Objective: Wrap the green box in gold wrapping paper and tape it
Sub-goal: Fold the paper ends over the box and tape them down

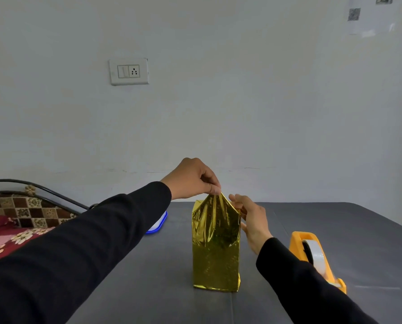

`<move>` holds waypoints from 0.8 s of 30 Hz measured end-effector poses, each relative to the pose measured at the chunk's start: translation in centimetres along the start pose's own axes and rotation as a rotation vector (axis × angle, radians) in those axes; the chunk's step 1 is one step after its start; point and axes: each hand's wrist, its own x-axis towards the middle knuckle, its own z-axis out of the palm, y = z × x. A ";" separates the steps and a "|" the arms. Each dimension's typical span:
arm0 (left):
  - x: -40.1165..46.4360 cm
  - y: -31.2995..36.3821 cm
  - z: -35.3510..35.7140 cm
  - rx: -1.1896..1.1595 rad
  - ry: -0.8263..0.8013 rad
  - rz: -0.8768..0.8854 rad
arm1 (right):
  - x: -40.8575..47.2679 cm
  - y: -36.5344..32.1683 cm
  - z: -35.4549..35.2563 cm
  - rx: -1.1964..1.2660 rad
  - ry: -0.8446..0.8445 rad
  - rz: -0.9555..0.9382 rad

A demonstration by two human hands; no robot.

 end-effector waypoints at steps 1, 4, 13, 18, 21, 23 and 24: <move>-0.1 0.1 -0.1 -0.007 0.017 -0.001 | 0.1 0.2 0.0 -0.006 0.000 0.003; -0.1 0.2 -0.5 -0.093 0.164 -0.011 | 0.1 0.3 -0.3 -0.037 -0.017 0.010; -3.2 4.3 3.8 -0.286 0.450 0.159 | -2.6 -0.3 -4.0 -0.129 0.037 -0.130; -4.4 5.5 11.6 -0.245 0.470 0.320 | -5.9 -1.2 -8.8 -0.374 0.264 -0.189; -4.6 5.9 18.0 -0.298 0.372 0.276 | -7.9 -1.5 -12.6 -0.572 0.371 -0.253; -4.4 5.6 22.1 -0.313 0.234 0.175 | -8.4 -1.3 -14.9 -0.749 0.444 -0.256; -4.2 5.7 24.1 -0.309 0.148 0.119 | -8.8 -1.2 -16.2 -0.847 0.471 -0.213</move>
